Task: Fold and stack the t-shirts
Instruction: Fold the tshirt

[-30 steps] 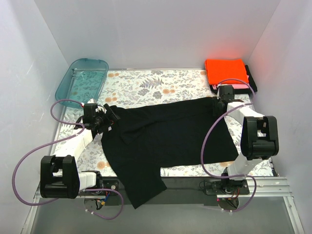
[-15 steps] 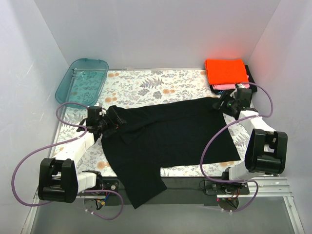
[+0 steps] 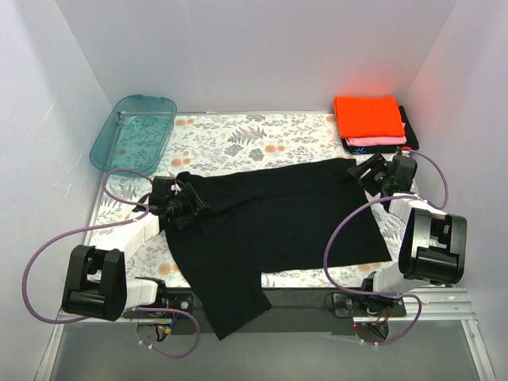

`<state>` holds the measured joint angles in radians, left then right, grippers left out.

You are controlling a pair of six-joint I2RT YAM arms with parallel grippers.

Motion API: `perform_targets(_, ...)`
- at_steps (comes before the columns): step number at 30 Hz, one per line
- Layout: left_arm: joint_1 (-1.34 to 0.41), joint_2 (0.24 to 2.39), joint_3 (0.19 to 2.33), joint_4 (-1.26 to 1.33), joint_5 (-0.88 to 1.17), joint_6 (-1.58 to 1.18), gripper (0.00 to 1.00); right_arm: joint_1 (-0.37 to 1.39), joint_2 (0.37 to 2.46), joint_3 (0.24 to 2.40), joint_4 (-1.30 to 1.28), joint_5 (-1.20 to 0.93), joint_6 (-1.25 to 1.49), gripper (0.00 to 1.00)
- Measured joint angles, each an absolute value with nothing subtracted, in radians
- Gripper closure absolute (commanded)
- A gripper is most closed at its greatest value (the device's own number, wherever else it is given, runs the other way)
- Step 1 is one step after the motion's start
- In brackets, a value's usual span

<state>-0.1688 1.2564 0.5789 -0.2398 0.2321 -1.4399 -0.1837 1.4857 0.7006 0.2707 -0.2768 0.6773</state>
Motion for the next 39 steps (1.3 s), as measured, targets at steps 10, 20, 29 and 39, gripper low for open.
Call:
perform_targets(10, -0.205, 1.283, 0.593, -0.283, 0.212, -1.463, 1.0, -0.195, 1.551, 0.671, 0.355, -0.272, 0.784, 0.33)
perform_targets(20, -0.205, 1.173, 0.647, -0.39, 0.133, -1.444, 1.0, -0.196, 1.634, 0.671, 0.425, -0.261, 0.863, 0.33)
perform_targets(29, -0.205, 1.171, 0.648, -0.44, 0.109, -1.436, 1.0, -0.196, 1.698, 0.671, 0.482, -0.253, 0.928, 0.36)
perform_targets(39, -0.192, 1.171, 0.648, -0.449, 0.1, -1.423, 1.0, -0.196, 1.736, 0.676, 0.566, -0.234, 1.018, 0.39)
